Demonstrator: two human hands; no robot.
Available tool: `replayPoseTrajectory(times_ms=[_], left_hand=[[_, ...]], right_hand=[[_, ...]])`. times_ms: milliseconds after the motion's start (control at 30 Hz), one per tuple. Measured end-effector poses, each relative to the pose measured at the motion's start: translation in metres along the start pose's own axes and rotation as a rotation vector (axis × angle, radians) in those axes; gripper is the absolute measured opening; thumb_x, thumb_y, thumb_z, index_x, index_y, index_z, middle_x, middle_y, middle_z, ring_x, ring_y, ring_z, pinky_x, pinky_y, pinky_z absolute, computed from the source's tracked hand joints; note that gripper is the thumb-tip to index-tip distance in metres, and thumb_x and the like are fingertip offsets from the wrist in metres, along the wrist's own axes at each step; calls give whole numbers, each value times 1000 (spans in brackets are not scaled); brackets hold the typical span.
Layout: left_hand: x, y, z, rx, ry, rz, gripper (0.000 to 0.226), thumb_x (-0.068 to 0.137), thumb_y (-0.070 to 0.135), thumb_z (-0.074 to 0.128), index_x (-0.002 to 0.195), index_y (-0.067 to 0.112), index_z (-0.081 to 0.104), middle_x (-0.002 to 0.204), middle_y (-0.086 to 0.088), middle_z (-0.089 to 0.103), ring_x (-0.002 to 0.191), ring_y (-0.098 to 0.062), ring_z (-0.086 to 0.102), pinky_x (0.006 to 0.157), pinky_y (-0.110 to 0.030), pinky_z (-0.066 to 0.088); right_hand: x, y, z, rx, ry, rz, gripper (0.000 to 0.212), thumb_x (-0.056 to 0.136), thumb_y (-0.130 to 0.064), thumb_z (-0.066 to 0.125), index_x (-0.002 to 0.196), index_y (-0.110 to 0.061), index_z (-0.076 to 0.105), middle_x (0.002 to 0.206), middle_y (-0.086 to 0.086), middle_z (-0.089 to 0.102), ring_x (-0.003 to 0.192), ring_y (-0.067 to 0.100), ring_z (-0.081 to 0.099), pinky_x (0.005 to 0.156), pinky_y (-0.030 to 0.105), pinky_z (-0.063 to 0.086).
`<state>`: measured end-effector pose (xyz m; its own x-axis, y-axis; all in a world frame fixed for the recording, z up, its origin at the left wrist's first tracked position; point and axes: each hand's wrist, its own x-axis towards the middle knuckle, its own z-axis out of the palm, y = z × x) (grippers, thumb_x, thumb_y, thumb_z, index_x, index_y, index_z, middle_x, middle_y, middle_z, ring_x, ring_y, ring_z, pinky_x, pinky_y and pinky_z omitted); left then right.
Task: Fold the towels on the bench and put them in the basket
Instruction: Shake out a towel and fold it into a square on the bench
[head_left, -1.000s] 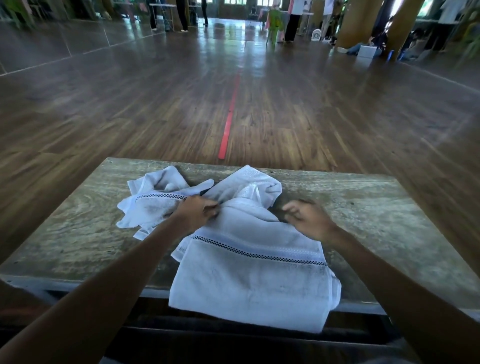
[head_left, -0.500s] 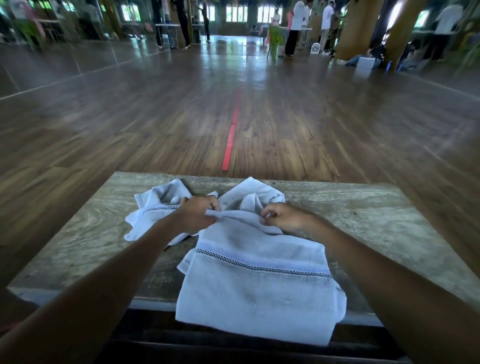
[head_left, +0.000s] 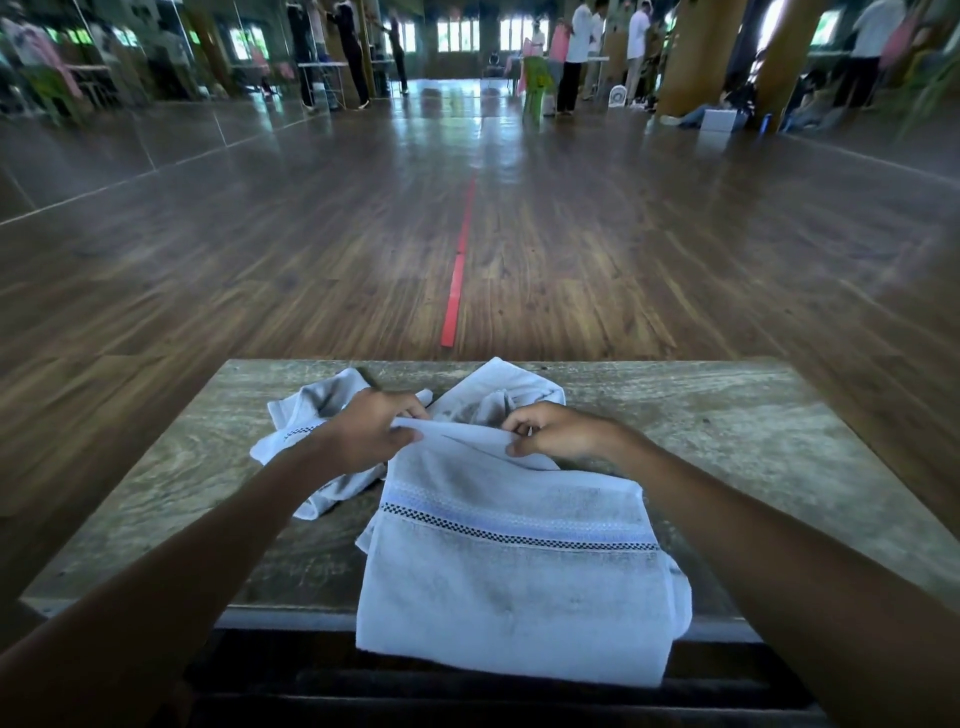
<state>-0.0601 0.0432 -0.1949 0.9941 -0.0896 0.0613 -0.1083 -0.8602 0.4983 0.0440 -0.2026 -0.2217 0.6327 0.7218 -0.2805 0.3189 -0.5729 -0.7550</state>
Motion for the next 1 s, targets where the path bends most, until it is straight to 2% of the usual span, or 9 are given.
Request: replayPoseTrajectory(times_ms=[133,267,367,500,633,767,833,900,1000], left_hand=[[-5,-6,-6,30,-10,-23,9,87,17,64,95,21,64,82,18,62,77,3,56,62,-8,35],[-11,-9,-11,50,3,-17,12,87,16,65,89,27,60,77,18,61,74,2,55,62,-11,35],[-13,-13,-13,58,23,-13,16,86,14,66,89,28,59,78,18,60,74,2,56,63,-15,35],[-13,-12,-9,55,44,7,13,85,13,68,90,24,62,79,20,60,74,2,56,64,-7,37],[-11,-6,-7,50,68,63,19,82,12,71,88,28,62,75,29,59,79,18,55,67,-3,38],[-12,4,-8,11,108,112,10,82,19,71,91,24,69,82,25,68,82,0,63,73,-15,45],[-14,12,-9,5,115,133,12,83,23,70,94,21,70,87,14,71,81,-9,65,75,-24,47],[-16,17,-11,-13,121,153,11,83,18,70,94,19,70,85,14,71,83,-10,65,72,-17,46],[-20,19,-16,-27,129,156,11,83,12,70,92,19,69,91,36,62,90,-2,60,72,-8,42]], right_hand=[[-16,0,-16,-27,46,-4,9,84,-19,70,91,-16,66,89,-5,59,83,9,53,76,24,39],[-41,6,-34,-244,-19,73,6,88,-22,63,90,-18,67,84,-12,62,73,0,52,68,19,38],[-57,25,-38,-358,-102,148,16,90,-29,55,93,-17,66,92,-6,66,79,4,54,81,25,33],[-62,41,-37,-249,58,139,4,91,-30,57,92,-30,61,92,-11,62,90,9,58,87,31,35],[-40,24,-23,-165,149,25,23,91,-29,60,114,-27,62,110,-7,61,104,12,57,88,27,46],[-14,-6,0,-63,66,-81,44,89,-33,62,132,-25,52,108,-11,57,98,5,51,83,18,38],[-6,-13,8,-76,18,-122,35,88,-29,65,120,-17,59,98,-10,56,86,1,48,76,18,36],[-4,-17,8,-100,3,-129,26,86,-28,68,94,-5,60,82,-2,48,74,7,42,67,25,32],[-12,-17,0,-82,16,-108,26,82,-31,72,75,-14,54,77,-4,45,72,8,40,66,27,31]])
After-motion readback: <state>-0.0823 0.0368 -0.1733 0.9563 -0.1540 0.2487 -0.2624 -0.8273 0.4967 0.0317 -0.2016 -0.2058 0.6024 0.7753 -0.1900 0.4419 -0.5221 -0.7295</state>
